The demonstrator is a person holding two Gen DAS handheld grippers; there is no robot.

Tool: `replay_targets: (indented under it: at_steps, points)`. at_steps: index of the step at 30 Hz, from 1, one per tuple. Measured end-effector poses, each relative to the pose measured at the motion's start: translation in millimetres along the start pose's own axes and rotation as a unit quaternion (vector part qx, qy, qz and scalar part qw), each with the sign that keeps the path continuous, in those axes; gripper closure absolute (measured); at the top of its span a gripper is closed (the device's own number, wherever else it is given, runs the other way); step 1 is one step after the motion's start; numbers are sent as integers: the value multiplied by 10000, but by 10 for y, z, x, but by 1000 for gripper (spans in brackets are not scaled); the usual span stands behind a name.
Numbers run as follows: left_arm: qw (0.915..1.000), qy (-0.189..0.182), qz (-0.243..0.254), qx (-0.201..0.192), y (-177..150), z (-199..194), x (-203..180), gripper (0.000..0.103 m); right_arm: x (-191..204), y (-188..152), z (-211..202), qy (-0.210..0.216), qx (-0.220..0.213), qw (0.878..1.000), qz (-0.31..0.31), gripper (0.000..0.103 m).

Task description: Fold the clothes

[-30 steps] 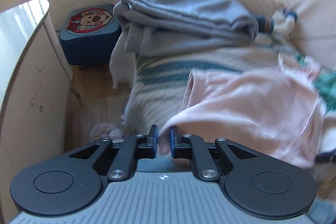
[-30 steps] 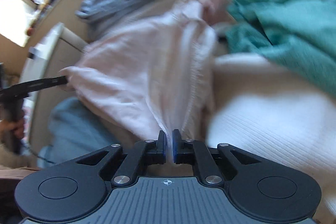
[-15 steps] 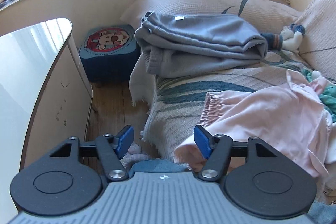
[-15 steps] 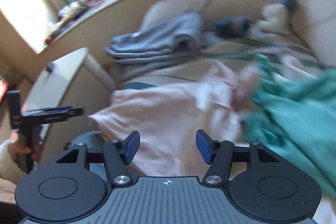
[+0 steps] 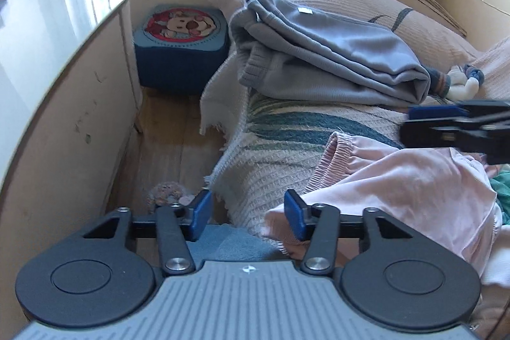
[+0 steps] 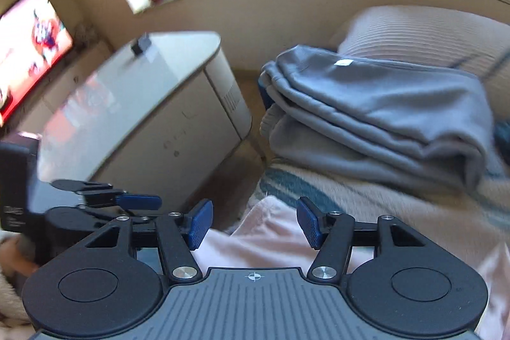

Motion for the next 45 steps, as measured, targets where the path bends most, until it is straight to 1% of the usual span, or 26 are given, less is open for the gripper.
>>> replay_targets:
  at_steps: [2, 4, 5, 6, 7, 8, 10, 11, 13, 14, 17, 20, 22, 23, 24, 25, 26, 28, 31, 32, 38, 39, 40, 41, 42, 45]
  points:
    - [9998, -131, 41, 128, -35, 56, -26, 67, 19, 63, 182, -86, 286, 9992, -269, 47]
    - [9991, -312, 131, 264, -95, 108, -75, 72, 30, 82, 349, -210, 550, 9970, -502, 56]
    - [9984, -394, 205, 340, -129, 138, -107, 83, 27, 83, 414, -250, 655, 9958, -582, 60]
    - [9978, -436, 306, 404, -158, 161, -141, 91, 23, 81, 481, -293, 768, 9944, -662, 71]
    - [9970, -457, 421, 461, -183, 180, -177, 97, 24, 68, 551, -345, 918, 9923, -753, 74]
    - [9964, -486, 536, 451, -198, 173, -212, 97, 38, 43, 601, -382, 1041, 9900, -868, 74]
    - [9953, -591, 688, 338, -199, 115, -260, 97, 58, 0, 664, -547, 1199, 9850, -1114, 83]
    - [9949, -634, 735, 289, -189, 83, -276, 97, 41, 10, 647, -600, 1176, 9850, -1113, 87]
    - [9950, -510, 844, 152, -141, 22, -290, 97, -30, 76, 565, -641, 1018, 9883, -934, 103]
    - [9950, -428, 900, 80, -115, -9, -295, 97, -78, 128, 504, -668, 869, 9907, -800, 103]
    - [9890, 348, 1387, -386, -45, -79, -330, 97, -217, 309, 301, -904, 367, 9939, -510, 103]
    - [9834, 674, 1639, -387, -32, 10, -323, 96, -327, 430, 211, -984, 141, 9947, -245, 103]
    - [9846, 613, 1621, -219, -74, 82, -297, 96, -315, 403, 232, -1061, 180, 9936, -332, 102]
    - [9858, 538, 1584, -165, -105, 91, -290, 96, -284, 369, 283, -892, 356, 9947, -372, 101]
    - [9869, 457, 1542, -126, -127, 89, -287, 96, -253, 334, 331, -723, 532, 9951, -412, 94]
    - [9879, 394, 1497, -107, -149, 78, -282, 96, -216, 295, 378, -578, 699, 9948, -474, 93]
    - [9884, 376, 1465, -105, -172, 61, -277, 96, -153, 233, 418, -553, 821, 9930, -641, 90]
    - [9892, 373, 1416, -113, -218, 26, -265, 96, -50, 144, 509, -596, 983, 9891, -919, 72]
    - [9896, 392, 1381, -110, -251, 12, -249, 96, 14, 104, 622, -776, 1078, 9843, -1165, 56]
    - [9897, 407, 1371, -108, -259, 13, -245, 96, 23, 97, 643, -807, 1104, 9830, -1227, 56]
    - [9924, 330, 1186, -80, -259, 41, -212, 96, 78, 55, 769, -995, 1257, 9740, -1601, 57]
    - [9924, 320, 1185, -75, -260, 41, -212, 96, 87, 48, 790, -1026, 1283, 9723, -1663, 62]
    - [9924, 310, 1189, -77, -261, 38, -215, 96, 96, 41, 811, -1057, 1308, 9705, -1725, 72]
    - [9924, 300, 1190, -96, -260, 30, -218, 96, 105, 34, 831, -1088, 1333, 9687, -1787, 76]
    - [9924, 279, 1189, -123, -259, 17, -222, 96, 111, 34, 842, -1115, 1349, 9674, -1832, 85]
    - [9921, 228, 1214, -227, -261, -5, -245, 96, 64, 150, 720, -1137, 1200, 9714, -1705, 89]
Point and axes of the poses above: each gripper's, at about its wrist camera, not at the fingertips, and z roughly the way its jaws point, x to its left, y to its top, the point moved 6 cm from there along z, roughly the way its jaws point, and after that the axes turned 11 degrees about x, right-handed, at the moved point
